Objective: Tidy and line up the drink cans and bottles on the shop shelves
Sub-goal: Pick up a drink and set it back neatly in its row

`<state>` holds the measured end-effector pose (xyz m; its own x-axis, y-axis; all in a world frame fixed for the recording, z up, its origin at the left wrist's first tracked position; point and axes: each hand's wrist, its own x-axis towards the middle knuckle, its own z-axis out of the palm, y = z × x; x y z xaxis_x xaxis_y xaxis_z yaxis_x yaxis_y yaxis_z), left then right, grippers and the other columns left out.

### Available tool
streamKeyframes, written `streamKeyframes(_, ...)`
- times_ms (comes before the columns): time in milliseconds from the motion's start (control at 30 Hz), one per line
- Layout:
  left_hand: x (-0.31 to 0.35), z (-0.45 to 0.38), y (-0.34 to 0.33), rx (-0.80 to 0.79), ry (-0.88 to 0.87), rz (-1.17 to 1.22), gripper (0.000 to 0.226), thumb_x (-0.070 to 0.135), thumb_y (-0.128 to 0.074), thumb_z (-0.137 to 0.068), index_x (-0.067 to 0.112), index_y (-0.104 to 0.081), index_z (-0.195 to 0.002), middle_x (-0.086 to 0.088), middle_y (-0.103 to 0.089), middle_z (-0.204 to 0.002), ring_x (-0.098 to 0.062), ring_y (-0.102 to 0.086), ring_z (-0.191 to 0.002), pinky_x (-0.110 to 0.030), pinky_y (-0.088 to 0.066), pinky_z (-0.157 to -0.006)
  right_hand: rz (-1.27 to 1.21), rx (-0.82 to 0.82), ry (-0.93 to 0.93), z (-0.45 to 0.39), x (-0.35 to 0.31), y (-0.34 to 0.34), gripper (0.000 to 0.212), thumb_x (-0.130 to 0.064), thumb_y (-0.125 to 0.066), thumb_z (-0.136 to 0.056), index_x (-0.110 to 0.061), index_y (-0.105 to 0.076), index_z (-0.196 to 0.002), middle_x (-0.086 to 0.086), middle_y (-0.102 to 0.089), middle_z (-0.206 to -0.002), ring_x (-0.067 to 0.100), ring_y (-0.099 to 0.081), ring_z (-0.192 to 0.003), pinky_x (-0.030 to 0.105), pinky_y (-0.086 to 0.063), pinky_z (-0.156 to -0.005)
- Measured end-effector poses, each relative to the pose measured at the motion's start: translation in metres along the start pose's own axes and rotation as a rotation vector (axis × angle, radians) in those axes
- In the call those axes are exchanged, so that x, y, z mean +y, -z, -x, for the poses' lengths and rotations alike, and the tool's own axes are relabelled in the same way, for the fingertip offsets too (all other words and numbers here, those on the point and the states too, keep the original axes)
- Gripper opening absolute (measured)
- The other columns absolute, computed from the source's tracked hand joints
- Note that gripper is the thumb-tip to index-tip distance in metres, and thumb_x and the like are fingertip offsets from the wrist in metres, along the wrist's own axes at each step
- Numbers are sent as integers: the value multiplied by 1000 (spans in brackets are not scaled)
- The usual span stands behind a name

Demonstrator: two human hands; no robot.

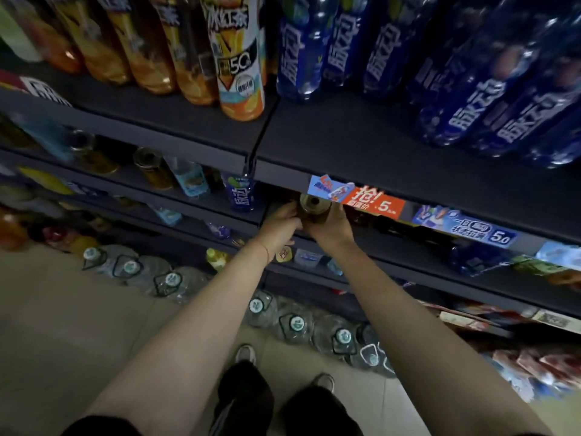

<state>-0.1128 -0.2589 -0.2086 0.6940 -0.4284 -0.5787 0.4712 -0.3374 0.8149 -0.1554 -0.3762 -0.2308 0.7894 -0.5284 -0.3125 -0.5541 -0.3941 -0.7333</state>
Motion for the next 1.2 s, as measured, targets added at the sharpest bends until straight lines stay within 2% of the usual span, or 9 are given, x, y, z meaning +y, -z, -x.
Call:
streamKeyframes(200,-25,-5,6,-25,20,-40,63,-8,-44,-89,27,-43,-141,-3,-65,-96,-12,-57,-84,-28,-46,-70,-26,59,-24,1,-1,-2,46,-35,-85,-68,-16,-67,-105,-5,-66,-95,13,-63,-91,20,-43,-67)
streamKeyframes(333,-24,11,13,8,-39,-65,54,-11,-51,-83,20,-52,-127,-2,-62,-102,-21,-56,-99,-27,-46,-75,-1,4,-70,20,-8,8,47,-36,-84,-71,-16,-56,-103,-6,-58,-92,15,-57,-87,25,-40,-64)
streamKeyframes(433,-18,33,17,-52,-98,-172,52,5,-70,-80,26,-49,-122,-1,-63,-114,-14,-59,-101,-24,-47,-79,-76,-92,-99,36,-12,14,41,-42,-78,-77,-15,-61,-102,1,-64,-95,17,-61,-86,23,-41,-59)
streamKeyframes(533,-13,63,20,-17,-127,-298,59,30,-86,-63,25,-57,-114,7,-67,-103,-10,-64,-96,-28,-53,-84,-174,-181,-74,56,-26,18,37,-47,-71,-81,-12,-64,-93,8,-69,-95,21,-66,-81,29,-49,-63)
streamKeyframes(633,-8,101,26,63,-60,-158,64,53,-80,-52,23,-64,-106,-5,-75,-95,-26,-73,-84,-45,-60,-76,-236,-309,-27,81,-44,24,43,-56,-58,-91,-14,-63,-82,13,-68,-72,24,-67,-59,32,-55,-53)
streamKeyframes(700,-8,120,36,47,26,63,68,64,-77,-58,18,-67,-108,-15,-74,-95,-35,-71,-77,-45,-57,-70,-279,-384,-1,95,-56,28,55,-60,-47,-95,-10,-64,-82,16,-67,-63,27,-66,-56,39,-56,-59)
streamKeyframes(867,7,165,67,64,-50,487,55,60,-57,-87,11,-69,-108,-19,-70,-91,-28,-64,-63,-33,-50,-60,-300,-524,170,131,-99,30,43,-59,-40,-99,-22,-59,-111,9,-70,-90,20,-68,-75,30,-53,-63)
streamKeyframes(1033,33,194,116,127,-135,499,56,62,-51,-90,18,-65,-123,-15,-73,-111,-30,-70,-96,-34,-55,-62,-404,-518,213,167,-169,9,51,-57,-55,-93,-25,-47,-131,-2,-63,-115,15,-67,-97,32,-60,-76)
streamKeyframes(1200,65,235,204,199,-347,512,36,41,-46,-99,16,-68,-115,-17,-70,-115,-30,-68,-102,-48,-54,-89,-378,-407,345,200,-264,-41,70,-68,-73,-69,-27,-54,-123,-4,-67,-117,13,-66,-103,37,-55,-93)
